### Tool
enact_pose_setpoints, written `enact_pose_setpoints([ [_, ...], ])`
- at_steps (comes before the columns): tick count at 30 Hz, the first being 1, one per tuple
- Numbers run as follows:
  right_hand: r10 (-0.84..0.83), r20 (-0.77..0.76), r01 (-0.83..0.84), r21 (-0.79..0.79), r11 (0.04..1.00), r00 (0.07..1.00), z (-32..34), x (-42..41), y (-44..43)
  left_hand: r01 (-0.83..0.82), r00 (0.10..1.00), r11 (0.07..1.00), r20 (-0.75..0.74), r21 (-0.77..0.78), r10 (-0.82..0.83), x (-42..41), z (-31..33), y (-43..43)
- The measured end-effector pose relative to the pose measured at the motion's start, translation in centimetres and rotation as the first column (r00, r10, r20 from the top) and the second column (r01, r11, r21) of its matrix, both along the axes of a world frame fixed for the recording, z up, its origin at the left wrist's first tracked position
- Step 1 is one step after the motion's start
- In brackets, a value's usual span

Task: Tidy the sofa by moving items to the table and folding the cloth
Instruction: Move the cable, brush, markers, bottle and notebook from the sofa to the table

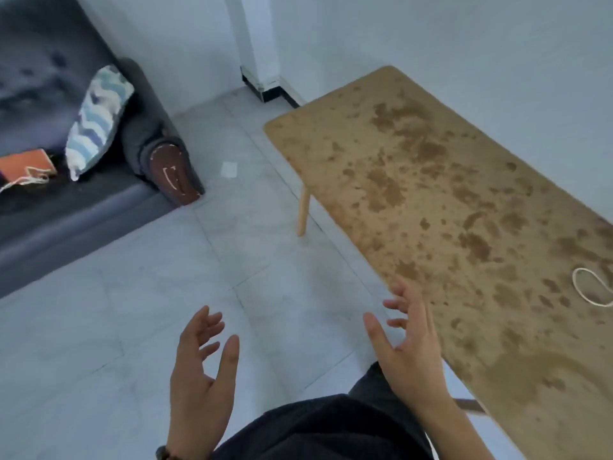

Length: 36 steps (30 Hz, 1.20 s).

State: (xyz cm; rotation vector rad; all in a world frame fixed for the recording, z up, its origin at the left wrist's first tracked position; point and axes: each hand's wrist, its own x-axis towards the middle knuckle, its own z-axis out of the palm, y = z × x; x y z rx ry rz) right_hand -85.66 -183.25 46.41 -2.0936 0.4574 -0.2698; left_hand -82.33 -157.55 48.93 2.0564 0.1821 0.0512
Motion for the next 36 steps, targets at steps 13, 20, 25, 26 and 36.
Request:
enact_pose_setpoints([
  [13,0.618,-0.119,-0.628,-0.074,0.775,0.777,1.2,10.6,29.0,-0.657,0.754,0.753,-0.06,-0.037,0.655,-5.7,-1.9,28.9],
  [20,0.688,-0.16,-0.699,-0.02,0.715,0.708,-3.6,21.2,43.4,-0.723,0.688,0.69,-0.104,-0.02,0.718,3.4,-3.5,40.2],
  [25,0.747,-0.16,-0.747,0.069,0.661,0.645,-2.7,31.9,55.5,-0.739,0.668,0.674,-0.133,-0.005,0.732,12.5,-1.1,50.8],
  [26,0.758,-0.147,-0.757,0.073,0.649,0.636,-1.9,34.4,58.2,-0.751,0.657,0.66,-0.122,-0.015,0.744,14.4,-0.3,53.4],
  [36,0.843,-0.159,-0.855,-0.014,0.518,0.514,0.3,51.2,76.6,-0.844,0.536,0.533,-0.106,-0.053,0.838,27.7,1.6,69.7],
])
